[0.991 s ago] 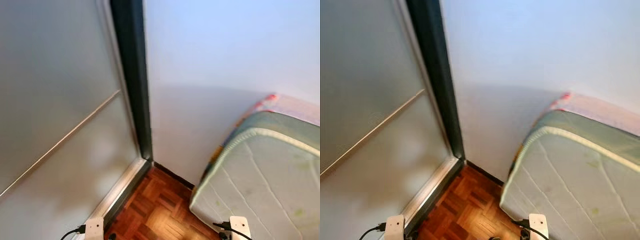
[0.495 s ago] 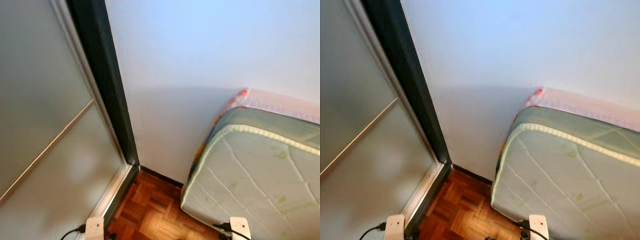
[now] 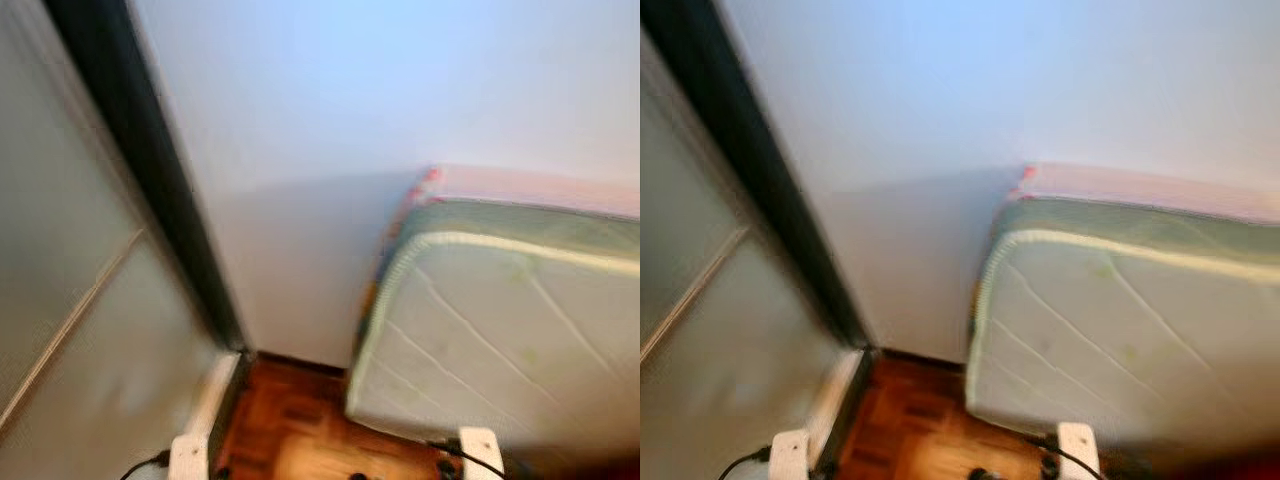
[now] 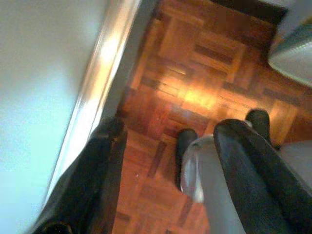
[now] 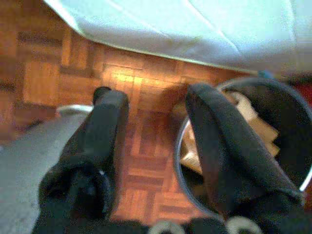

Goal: Clean up the room

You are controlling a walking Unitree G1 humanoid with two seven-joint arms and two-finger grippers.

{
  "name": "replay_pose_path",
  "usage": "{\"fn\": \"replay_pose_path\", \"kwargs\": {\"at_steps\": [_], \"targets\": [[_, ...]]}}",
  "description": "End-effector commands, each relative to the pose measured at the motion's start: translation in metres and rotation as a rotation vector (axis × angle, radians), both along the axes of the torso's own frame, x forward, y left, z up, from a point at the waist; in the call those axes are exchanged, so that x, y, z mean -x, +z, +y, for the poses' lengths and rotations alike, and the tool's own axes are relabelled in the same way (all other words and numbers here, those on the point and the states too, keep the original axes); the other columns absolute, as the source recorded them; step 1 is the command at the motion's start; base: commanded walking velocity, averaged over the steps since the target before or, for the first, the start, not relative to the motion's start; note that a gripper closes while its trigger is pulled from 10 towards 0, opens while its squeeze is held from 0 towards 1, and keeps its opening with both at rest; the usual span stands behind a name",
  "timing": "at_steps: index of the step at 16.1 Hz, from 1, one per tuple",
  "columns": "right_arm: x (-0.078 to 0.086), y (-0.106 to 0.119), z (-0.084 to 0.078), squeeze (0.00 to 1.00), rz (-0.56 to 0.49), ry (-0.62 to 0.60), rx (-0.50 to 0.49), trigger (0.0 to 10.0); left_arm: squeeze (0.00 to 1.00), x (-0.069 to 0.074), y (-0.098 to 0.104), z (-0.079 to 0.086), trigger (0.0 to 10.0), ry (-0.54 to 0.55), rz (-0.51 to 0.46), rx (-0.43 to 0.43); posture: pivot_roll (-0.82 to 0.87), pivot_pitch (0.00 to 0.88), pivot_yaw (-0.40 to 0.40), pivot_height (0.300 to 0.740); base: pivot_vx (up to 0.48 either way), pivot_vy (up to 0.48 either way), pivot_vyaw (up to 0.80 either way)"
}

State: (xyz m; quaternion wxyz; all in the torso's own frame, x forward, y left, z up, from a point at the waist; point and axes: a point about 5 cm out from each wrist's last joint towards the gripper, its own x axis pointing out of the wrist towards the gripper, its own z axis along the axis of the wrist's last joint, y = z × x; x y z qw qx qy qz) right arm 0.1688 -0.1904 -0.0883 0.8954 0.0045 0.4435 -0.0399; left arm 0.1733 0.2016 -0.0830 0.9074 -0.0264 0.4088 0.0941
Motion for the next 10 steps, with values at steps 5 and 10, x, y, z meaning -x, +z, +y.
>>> {"fn": "replay_pose_path", "kwargs": {"at_steps": [5, 10], "targets": [[-0.0173, 0.0073, -0.0081, 0.0, -0.006, -0.174, -0.156, 10.0, 0.0, -0.014, 0.0024, -0.0075, 10.0, -0.222, 0.088, -0.027, -0.2, 0.0, 0.061, 0.74, 0.0, 0.0, -0.77], [-0.0182, 0.0078, -0.0084, 0.0, -0.006, -0.172, -0.154, 10.0, 0.0, -0.0142, 0.0024, -0.0073, 10.0, -0.2, 0.087, -0.02, -0.2, 0.0, 0.06, 0.74, 0.0, 0.0, -0.77]]}}
